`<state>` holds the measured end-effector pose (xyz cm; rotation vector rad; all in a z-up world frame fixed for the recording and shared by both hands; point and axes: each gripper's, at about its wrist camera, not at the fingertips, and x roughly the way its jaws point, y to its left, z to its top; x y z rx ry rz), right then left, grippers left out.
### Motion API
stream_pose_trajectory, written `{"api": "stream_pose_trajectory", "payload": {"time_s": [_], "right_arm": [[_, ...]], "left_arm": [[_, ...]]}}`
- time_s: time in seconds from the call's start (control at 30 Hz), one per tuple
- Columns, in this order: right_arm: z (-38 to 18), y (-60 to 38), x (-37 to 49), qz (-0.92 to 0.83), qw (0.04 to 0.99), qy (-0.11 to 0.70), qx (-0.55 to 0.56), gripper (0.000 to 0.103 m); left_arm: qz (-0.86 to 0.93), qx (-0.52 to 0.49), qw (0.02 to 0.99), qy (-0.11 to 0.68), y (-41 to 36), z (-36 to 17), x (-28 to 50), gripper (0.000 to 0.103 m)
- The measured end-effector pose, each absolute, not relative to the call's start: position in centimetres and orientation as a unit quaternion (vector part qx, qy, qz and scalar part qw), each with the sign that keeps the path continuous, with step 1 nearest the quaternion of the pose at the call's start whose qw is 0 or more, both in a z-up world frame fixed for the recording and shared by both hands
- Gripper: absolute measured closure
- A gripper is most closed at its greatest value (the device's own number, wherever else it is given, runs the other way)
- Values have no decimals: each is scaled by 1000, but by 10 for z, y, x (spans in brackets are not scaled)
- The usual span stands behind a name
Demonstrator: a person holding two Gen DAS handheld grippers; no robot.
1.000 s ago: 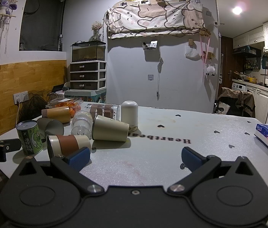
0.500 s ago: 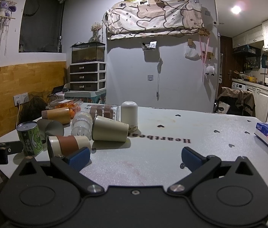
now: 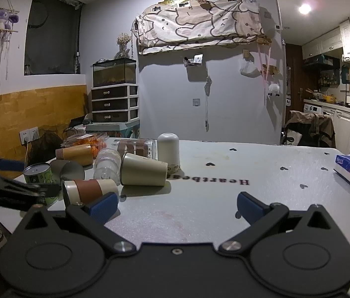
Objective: Flip cup upright
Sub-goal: 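Lower the left tool onto the brown-sleeved paper cup and close around it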
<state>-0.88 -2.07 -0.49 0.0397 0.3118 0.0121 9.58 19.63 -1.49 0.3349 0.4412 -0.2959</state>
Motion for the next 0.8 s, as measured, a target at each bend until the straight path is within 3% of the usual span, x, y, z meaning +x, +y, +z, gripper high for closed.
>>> {"api": "stream_pose_trajectory", "payload": {"time_s": [0.2, 0.43, 0.63, 0.7, 0.73, 0.8], "right_arm": [[-6, -27, -8, 5, 987, 157, 30, 0], [-10, -38, -10, -1, 987, 157, 44, 0], [-13, -45, -10, -4, 986, 159, 53, 0], [-14, -47, -10, -4, 986, 159, 56, 0], [-15, -47, -9, -4, 985, 160, 58, 0], [-16, -48, -9, -2, 985, 161, 60, 0]], "left_arm": [[-198, 254, 910, 261, 165, -14, 141, 1], [-199, 331, 851, 355, 139, -38, 185, 10], [-175, 366, 833, 376, 142, -52, 191, 11], [-176, 359, 834, 380, 145, -52, 192, 16], [-179, 354, 834, 385, 147, -53, 192, 23], [-179, 348, 836, 385, 149, -54, 190, 24]]}}
